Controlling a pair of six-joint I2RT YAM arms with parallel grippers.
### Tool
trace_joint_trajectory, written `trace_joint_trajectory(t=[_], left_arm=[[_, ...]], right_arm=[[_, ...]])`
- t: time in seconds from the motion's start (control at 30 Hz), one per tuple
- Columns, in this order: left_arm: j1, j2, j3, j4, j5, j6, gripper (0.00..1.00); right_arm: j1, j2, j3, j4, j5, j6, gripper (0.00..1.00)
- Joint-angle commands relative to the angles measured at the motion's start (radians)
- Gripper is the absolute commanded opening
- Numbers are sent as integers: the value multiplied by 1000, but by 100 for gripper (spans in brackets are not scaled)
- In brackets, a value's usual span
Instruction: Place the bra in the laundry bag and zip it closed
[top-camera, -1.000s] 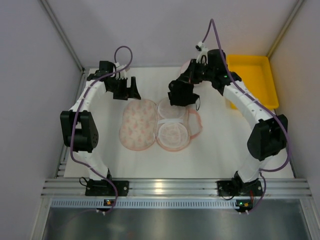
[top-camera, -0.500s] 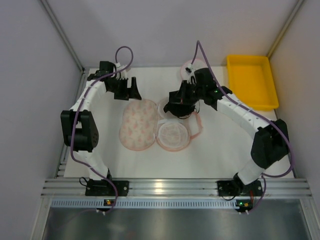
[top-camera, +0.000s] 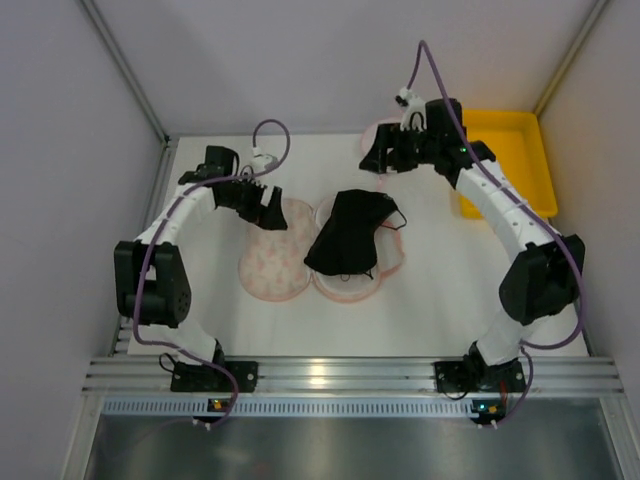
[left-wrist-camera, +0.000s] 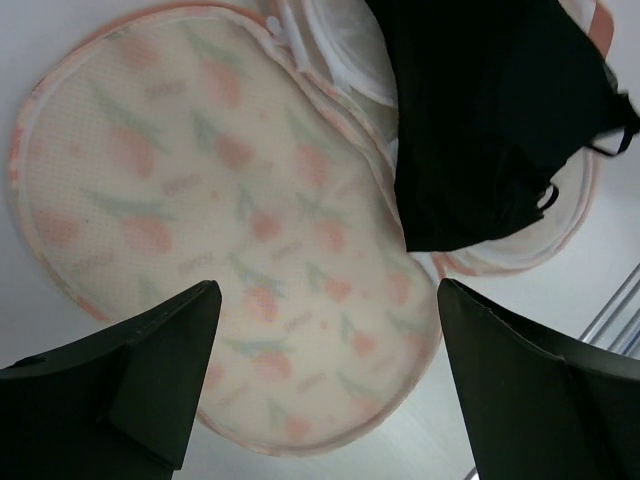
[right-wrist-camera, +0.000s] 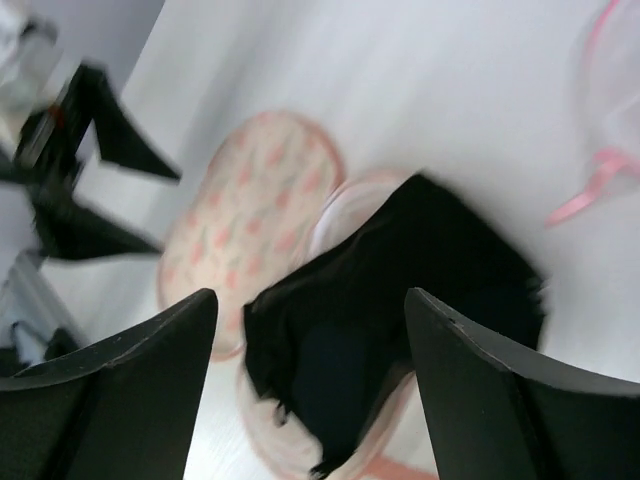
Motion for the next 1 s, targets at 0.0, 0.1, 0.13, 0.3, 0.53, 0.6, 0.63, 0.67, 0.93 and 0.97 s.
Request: trace_joint_trajectory(t=[0.0, 0.1, 0.13, 0.3, 0.53, 0.6, 0.63, 0.67, 0.93, 0.97], left_arm=[[-93, -126, -80, 78, 25, 258, 95], [-204, -187, -166, 105, -18, 418, 91], [-232, -217, -186, 121, -23, 447, 90], [-383, -265, -285, 249, -69, 585, 84], [-493, -173, -299, 273, -72, 731, 80], [-521, -132, -298, 276, -84, 754, 81], [-529, -115, -292, 279, -100, 765, 81], [-536, -98, -287, 285, -107, 764, 81], [-547, 17, -226, 328, -158, 707, 58], [-549, 18, -223, 328, -160, 710, 50]], right_arm=[[-66, 108, 149, -27, -22, -201, 76], [-88, 225, 269, -144, -22, -347, 73], [-85, 253, 297, -206, -20, -397, 71], [-94, 372, 380, -300, 0, -479, 66], [-94, 446, 374, -334, 12, -534, 69], [-96, 458, 374, -340, 6, -539, 71], [-96, 463, 372, -343, 1, -544, 71], [-96, 471, 372, -350, -6, -547, 71], [-94, 544, 407, -386, -11, -577, 67], [-94, 559, 415, -396, -25, -579, 64]])
